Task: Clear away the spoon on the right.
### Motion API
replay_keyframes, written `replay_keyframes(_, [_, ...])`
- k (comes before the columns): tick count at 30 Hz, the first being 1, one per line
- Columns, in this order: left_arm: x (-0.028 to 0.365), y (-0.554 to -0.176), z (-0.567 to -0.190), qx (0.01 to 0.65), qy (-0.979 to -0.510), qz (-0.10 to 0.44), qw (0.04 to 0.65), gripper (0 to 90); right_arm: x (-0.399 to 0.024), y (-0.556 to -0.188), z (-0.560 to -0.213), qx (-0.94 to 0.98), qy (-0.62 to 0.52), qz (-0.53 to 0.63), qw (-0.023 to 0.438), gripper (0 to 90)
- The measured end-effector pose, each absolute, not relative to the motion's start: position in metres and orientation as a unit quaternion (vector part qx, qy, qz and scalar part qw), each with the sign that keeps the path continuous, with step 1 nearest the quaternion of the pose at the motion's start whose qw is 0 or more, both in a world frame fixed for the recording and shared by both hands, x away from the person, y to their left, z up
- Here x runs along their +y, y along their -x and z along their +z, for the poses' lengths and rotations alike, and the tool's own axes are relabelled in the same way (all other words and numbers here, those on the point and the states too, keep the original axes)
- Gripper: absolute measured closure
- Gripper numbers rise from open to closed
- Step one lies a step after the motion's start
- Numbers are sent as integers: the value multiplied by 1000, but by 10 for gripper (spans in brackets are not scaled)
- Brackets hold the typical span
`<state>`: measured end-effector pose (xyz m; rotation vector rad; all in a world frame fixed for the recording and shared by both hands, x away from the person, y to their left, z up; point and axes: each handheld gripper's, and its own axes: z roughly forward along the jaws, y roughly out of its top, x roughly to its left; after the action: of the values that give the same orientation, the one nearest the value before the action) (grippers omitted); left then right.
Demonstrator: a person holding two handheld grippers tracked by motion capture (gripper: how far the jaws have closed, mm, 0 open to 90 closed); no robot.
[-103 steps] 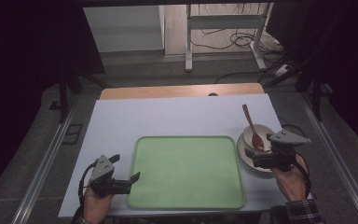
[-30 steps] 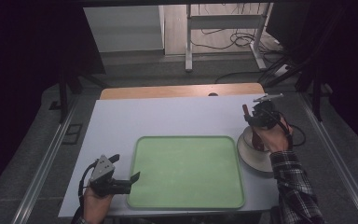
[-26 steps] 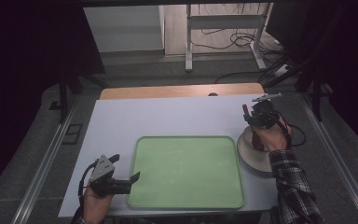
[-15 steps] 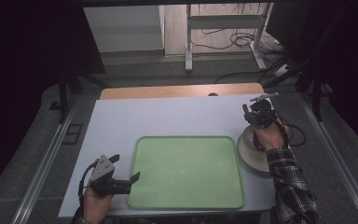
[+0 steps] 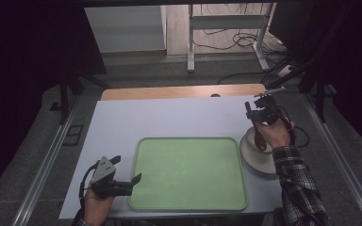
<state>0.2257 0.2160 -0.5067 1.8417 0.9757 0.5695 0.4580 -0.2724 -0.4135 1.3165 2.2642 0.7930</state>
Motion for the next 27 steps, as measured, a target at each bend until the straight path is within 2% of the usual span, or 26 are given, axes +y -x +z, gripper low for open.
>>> replay_keyframes(11, [216,-225,-506,397,-752,235,471,11,-267,-454,-387,826,-454,272,192,774])
replay_keyframes(27, [215,-225,-506,397,-752,235,471,11,-262,-448,-367,842,-444,248,178,775])
